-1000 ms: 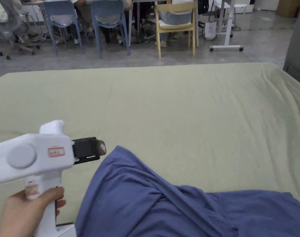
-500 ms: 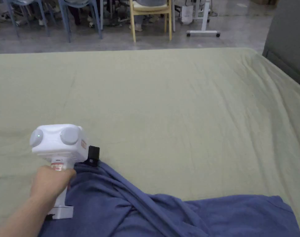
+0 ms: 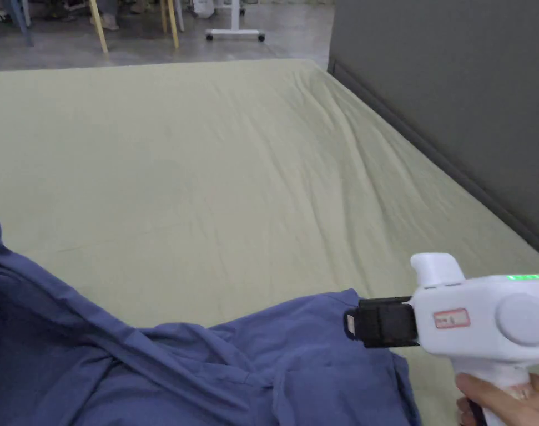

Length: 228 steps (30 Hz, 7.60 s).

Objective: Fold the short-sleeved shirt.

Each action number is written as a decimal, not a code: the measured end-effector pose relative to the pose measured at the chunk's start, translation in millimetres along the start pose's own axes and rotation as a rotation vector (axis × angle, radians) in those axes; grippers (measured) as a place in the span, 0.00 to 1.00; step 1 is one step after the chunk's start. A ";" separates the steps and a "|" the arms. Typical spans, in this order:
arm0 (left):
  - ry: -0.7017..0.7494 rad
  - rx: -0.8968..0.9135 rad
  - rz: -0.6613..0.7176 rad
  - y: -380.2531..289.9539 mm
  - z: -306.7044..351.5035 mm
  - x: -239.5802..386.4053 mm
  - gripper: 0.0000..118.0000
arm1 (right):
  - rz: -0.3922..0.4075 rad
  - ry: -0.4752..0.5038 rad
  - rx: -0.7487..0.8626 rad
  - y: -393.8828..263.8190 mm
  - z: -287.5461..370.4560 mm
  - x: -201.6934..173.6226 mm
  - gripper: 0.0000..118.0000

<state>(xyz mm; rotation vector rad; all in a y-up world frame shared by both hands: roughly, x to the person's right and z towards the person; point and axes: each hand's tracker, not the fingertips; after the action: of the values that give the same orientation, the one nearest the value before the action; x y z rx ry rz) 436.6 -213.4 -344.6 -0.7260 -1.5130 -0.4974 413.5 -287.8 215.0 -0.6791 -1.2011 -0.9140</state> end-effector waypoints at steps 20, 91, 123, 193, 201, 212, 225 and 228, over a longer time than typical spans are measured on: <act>-0.144 0.397 0.126 23.4 153.5 -1.2 0.01 | 0.198 0.186 0.300 52.3 110.3 -68.7 0.06; 0.103 -0.186 0.366 -302.6 182.8 -44.8 0.52 | 0.131 -0.010 0.059 -149.0 56.4 0.6 0.57; 0.298 -0.409 0.145 -17.0 -127.7 -99.8 0.75 | 0.288 0.023 0.289 -64.0 120.6 -103.4 0.02; 0.255 0.350 0.062 176.9 89.7 -84.1 0.00 | 0.261 0.009 0.687 344.0 110.2 -208.2 0.03; 0.191 0.162 0.127 100.0 19.6 -97.5 0.00 | 0.210 0.009 0.496 276.2 5.4 -159.1 0.03; 0.122 0.075 0.005 -48.8 76.8 -69.4 0.00 | 0.160 0.145 0.429 95.2 27.4 -81.6 0.03; 0.179 -0.045 -0.025 -244.6 194.6 -18.0 0.00 | 0.171 0.062 0.331 -152.3 113.8 -31.2 0.03; 0.189 -0.125 0.003 -280.2 204.0 -18.6 0.00 | 0.164 0.038 0.273 -184.2 116.2 -19.5 0.03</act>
<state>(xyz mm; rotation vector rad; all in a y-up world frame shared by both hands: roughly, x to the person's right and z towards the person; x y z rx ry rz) 94.3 -270.5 -346.8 -0.7556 -1.3131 -0.6450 195.2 -275.1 220.0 -0.5283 -1.1904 -0.6096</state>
